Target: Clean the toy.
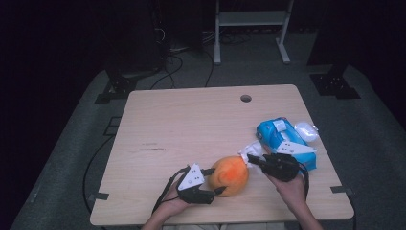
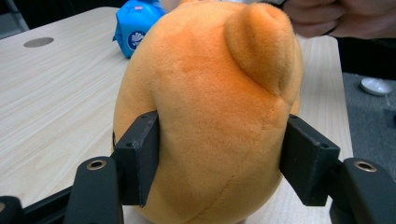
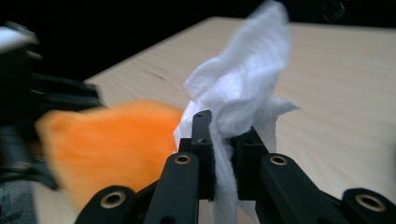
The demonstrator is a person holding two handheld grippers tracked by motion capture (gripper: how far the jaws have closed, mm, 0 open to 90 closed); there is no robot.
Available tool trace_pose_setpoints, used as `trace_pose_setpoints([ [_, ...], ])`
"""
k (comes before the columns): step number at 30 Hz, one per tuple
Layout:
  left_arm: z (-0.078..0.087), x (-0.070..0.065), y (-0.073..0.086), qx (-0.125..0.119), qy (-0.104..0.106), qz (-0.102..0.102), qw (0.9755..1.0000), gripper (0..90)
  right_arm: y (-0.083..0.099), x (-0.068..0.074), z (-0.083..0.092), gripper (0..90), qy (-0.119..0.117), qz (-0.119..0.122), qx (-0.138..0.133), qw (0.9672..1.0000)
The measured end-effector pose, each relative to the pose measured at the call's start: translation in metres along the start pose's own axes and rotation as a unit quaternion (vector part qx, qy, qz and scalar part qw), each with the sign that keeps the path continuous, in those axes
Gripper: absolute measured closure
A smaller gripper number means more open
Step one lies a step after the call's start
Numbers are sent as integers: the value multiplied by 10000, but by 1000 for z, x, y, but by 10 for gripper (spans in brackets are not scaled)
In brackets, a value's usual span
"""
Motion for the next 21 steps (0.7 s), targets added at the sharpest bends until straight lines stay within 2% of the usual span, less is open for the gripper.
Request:
trace_pose_setpoints([
  [1, -1, 0, 0, -8, -6, -2, 10000, 353, -5, 8, 0, 810, -51, 147, -37, 9999],
  [4, -4, -1, -1, -8, -47, -56, 10000, 351, -6, 31, -6, 809, -264, 371, -16, 9990],
  [7, -1, 0, -1, 4, -96, -47, 9999, 347, -9, 53, -11, 809, -350, 750, 39, 9966],
  [9, 0, 1, -1, -12, -96, -2, 10000, 348, -11, 51, -12, 809, -219, 839, 80, 9962],
  [12, -1, 2, -2, -52, -115, 48, 9999, 348, -4, 29, -11, 807, 72, 704, 142, 9974],
  [14, -2, 4, -3, -72, -109, 81, 9999, 347, -2, 19, -9, 807, 132, 506, 95, 9986],
  [16, -4, 5, -3, -100, -118, 126, 9998, 342, -5, 27, -8, 809, 92, 617, 81, 9980],
  [18, -5, 7, -4, -120, -154, 230, 9995, 340, -10, 50, -11, 809, -294, 749, 3, 9968],
  [21, -4, 8, -4, -99, -203, 233, 9995, 340, -13, 70, -17, 809, -406, 1150, 76, 9925],
])
Point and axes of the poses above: each handheld gripper's, and its own axes: z roughly backward along the jaws, y roughly out of its underside, x roughly to its left, the point moved 9 cm from there along -z, roughly forward along the jaws, and after that the axes turned 3 degrees about z, right-handed, at the moved point
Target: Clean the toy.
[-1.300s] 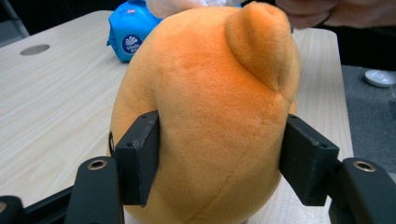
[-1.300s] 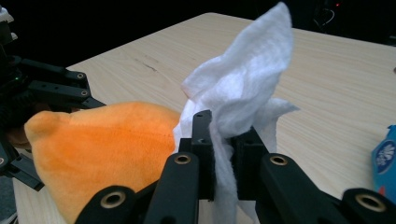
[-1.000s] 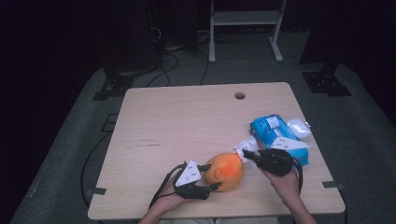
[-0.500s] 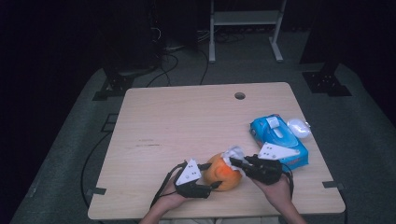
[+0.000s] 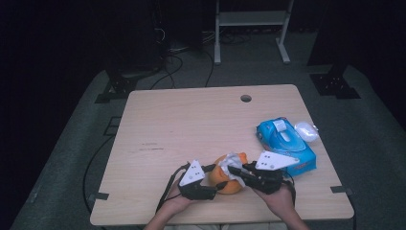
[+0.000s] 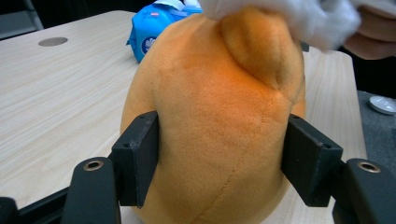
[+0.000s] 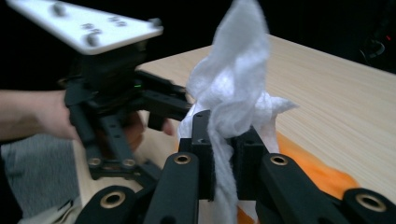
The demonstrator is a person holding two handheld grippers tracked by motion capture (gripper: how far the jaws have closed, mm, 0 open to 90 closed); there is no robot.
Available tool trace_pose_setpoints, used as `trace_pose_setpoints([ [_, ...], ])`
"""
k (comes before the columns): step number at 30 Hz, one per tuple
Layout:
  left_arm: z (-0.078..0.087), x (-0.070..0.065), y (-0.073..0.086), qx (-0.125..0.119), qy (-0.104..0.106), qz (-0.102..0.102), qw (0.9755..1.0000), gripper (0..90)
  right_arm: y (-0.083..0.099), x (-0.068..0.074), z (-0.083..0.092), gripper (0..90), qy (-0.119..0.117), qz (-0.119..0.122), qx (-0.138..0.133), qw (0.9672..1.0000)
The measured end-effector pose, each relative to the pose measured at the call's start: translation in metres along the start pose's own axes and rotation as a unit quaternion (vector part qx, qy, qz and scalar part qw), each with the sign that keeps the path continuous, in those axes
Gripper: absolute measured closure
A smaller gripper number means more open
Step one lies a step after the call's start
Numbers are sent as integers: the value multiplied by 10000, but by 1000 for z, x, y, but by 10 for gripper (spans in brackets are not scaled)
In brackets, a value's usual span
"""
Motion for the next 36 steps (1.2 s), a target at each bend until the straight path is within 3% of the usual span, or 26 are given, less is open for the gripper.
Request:
trace_pose_setpoints([
  [2, 1, 0, 0, -10, -9, 16, 10000, 342, 1, -5, 0, 810, 76, -4, 22, 10000],
  [4, 1, 0, -1, -31, -36, 5, 10000, 342, 10, -23, 5, 809, 373, -113, 86, 9992],
  [7, -1, 1, -2, -64, -28, 53, 10000, 341, 18, -40, 13, 810, 639, -248, 124, 9976],
  [9, -3, 1, -3, -62, -48, 99, 9999, 339, 16, -36, 13, 812, 594, -244, 90, 9979],
  [13, -5, 3, -4, -102, -101, 199, 9997, 338, 1, -2, 2, 811, 131, 54, 0, 9999],
  [15, -4, 3, -4, -114, -113, 214, 9996, 338, -2, 5, -1, 812, 189, 280, 87, 9994],
  [19, -4, 1, -6, -117, -78, 142, 9998, 241, 5, -12, 2, 812, 441, 185, 124, 9988],
  [21, -9, 0, -2, 15, -165, -37, 9999, 197, 7, -20, 7, 812, 521, 33, 56, 9986],
  [24, -10, 1, -3, 52, -322, -100, 9994, 278, 5, -19, 7, 812, 531, 33, 31, 9986],
  [26, -10, 1, -4, 43, -368, -125, 9992, 365, 2, -12, 4, 811, 525, 210, 41, 9984],
  [29, -9, 1, -4, 70, -419, -140, 9990, 426, 0, -5, 0, 812, 506, 426, 115, 9977],
  [34, -9, 1, -4, 41, -378, -89, 9992, 431, 5, -29, 10, 810, 739, 165, 118, 9971],
  [36, -9, 1, -3, 26, -348, -71, 9994, 425, 14, -43, 16, 810, 848, -168, 187, 9961],
])
Point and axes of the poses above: each handheld gripper's, and its own axes: z roughly backward along the jaws, y roughly out of its underside, x roughly to its left, the point moved 9 cm from there along -z, roughly forward along the jaws, and after that the axes turned 3 degrees about z, right-handed, at the moved point
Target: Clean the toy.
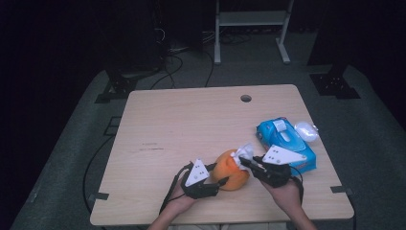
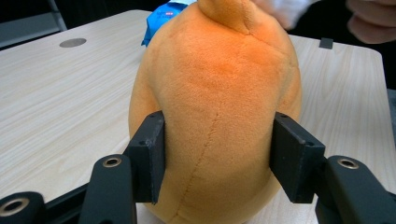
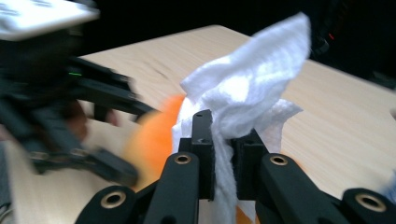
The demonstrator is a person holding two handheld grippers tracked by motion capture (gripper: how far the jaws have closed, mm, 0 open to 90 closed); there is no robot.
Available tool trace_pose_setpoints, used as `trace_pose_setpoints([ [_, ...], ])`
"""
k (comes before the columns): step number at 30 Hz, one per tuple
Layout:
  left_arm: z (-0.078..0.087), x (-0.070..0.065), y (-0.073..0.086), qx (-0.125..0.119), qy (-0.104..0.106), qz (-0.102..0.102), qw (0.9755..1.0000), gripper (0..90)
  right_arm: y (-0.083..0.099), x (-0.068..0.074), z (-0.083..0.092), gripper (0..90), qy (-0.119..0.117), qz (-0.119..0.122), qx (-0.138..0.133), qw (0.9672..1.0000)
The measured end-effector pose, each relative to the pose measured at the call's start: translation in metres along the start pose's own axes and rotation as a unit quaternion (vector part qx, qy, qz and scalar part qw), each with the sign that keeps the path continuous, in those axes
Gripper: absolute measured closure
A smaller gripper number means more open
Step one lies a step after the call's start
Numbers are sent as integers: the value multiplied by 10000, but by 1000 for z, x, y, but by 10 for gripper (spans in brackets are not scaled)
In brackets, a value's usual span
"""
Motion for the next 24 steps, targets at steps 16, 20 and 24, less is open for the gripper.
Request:
trace_pose_setpoints([
  [16, 12, 10, 2, 108, 152, 518, 9985, 412, 4, 4, -5, 808, -174, -75, -20, 9998],
  [20, 12, 9, -11, -189, 16, 235, 9995, 191, 4, 9, -8, 810, -261, -129, -39, 9996],
  [24, 14, 10, -10, -180, -7, 146, 9997, 290, -3, 31, -14, 809, -339, 336, -79, 9988],
])
Point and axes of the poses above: each handheld gripper's, and its own axes: z roughly backward along the jaws, y roughly out of its underside, x roughly to its left, the point moved 9 cm from there along -z, roughly forward along the jaws, and after that the axes turned 3 degrees about z, right-handed, at the moved point
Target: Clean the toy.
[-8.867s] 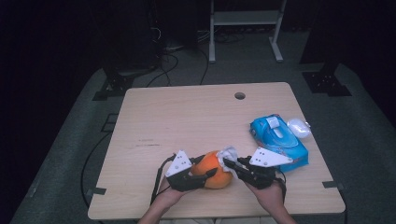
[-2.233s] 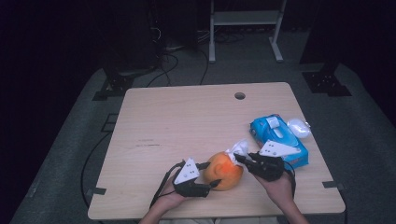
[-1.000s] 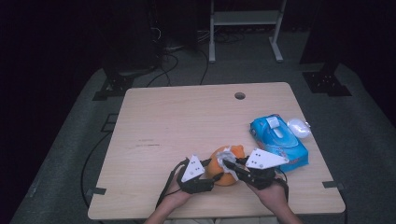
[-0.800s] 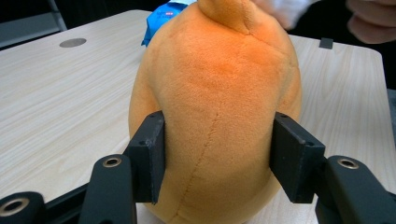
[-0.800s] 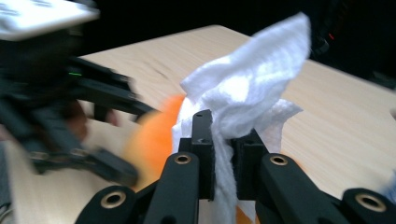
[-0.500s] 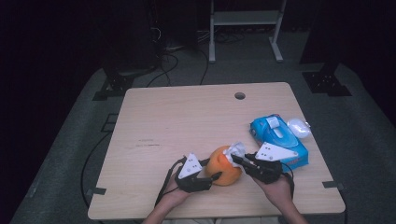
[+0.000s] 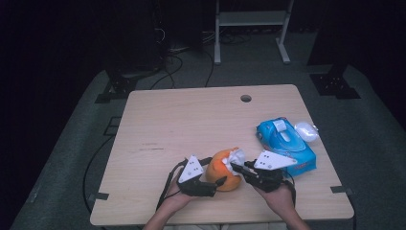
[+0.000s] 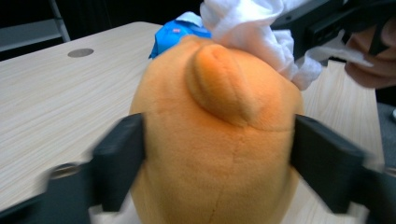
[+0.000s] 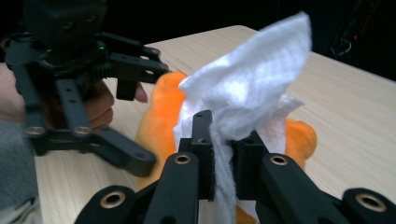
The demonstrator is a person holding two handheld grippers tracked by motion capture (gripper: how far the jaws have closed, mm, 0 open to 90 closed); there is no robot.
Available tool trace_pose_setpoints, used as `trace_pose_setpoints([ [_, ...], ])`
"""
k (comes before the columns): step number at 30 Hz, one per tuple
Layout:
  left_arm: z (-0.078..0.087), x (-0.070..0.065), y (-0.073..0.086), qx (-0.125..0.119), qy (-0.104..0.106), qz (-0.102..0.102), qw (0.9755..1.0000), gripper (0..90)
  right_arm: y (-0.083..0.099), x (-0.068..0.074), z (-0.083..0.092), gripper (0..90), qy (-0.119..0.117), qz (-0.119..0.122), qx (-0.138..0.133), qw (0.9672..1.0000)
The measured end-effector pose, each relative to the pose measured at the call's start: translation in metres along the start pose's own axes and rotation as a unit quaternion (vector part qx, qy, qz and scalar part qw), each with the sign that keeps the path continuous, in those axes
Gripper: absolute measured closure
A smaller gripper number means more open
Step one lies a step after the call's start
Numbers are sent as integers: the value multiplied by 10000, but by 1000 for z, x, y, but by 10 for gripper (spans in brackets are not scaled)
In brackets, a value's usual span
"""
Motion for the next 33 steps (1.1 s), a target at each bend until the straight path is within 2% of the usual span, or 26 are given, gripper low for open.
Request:
trace_pose_setpoints([
  [2, 2, 5, 1, 6, -37, 93, 9999, 354, 0, -5, 0, 808, 16, -101, -29, 9999],
  [3, 2, 7, 2, 15, -63, 147, 9999, 368, 4, -12, 1, 809, 76, -289, -38, 9995],
  [5, 3, 11, 3, -5, -38, 326, 9995, 371, 13, -25, 1, 808, 216, -510, 26, 9985],
  [7, 4, 12, 3, -23, -13, 362, 9993, 365, 25, -37, 1, 808, 131, -1050, 39, 9944],
  [8, 4, 11, 3, -30, 0, 347, 9994, 343, 30, -41, 1, 808, 132, -1126, 83, 9935],
  [11, 4, 8, -3, -129, 25, 399, 9991, 184, 27, -34, 0, 809, 147, -988, 69, 9950],
  [14, 6, 10, -1, -98, 20, 518, 9986, 199, 16, -18, -1, 802, 13, -691, -37, 9976],
  [16, 10, 12, 2, -51, -1, 521, 9986, 285, 14, -11, -2, 797, -89, -671, -80, 9977],
  [19, 12, 12, 5, -35, 10, 499, 9987, 349, 18, -17, -3, 799, -87, -778, -56, 9969],
  [21, 12, 11, 6, -32, 4, 452, 9990, 359, 23, -24, -4, 800, -55, -946, -12, 9955],
  [24, 12, 11, 6, -27, 15, 452, 9990, 371, 37, -38, -5, 805, 135, -1092, 207, 9937],
  [26, 11, 10, 7, -52, 41, 470, 9989, 376, 38, -40, -5, 807, 104, -1205, 168, 9925],
  [30, 10, 7, 8, -86, 62, 447, 9989, 383, 23, -31, -2, 807, 59, -994, -32, 9950],
  [32, 9, 4, 7, -62, 28, 313, 9995, 390, 24, -32, -2, 807, 68, -994, -22, 9950],
  [33, 8, 0, 7, -59, 16, 236, 9997, 392, 26, -35, -2, 807, 68, -1088, -16, 9940],
])
Point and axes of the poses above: each handheld gripper's, and its own axes: z roughly backward along the jaws, y roughly out of its underside, x roughly to its left, the point moved 9 cm from there along -z, roughly forward along the jaws, and after that the axes turned 3 degrees about z, right-handed, at the moved point
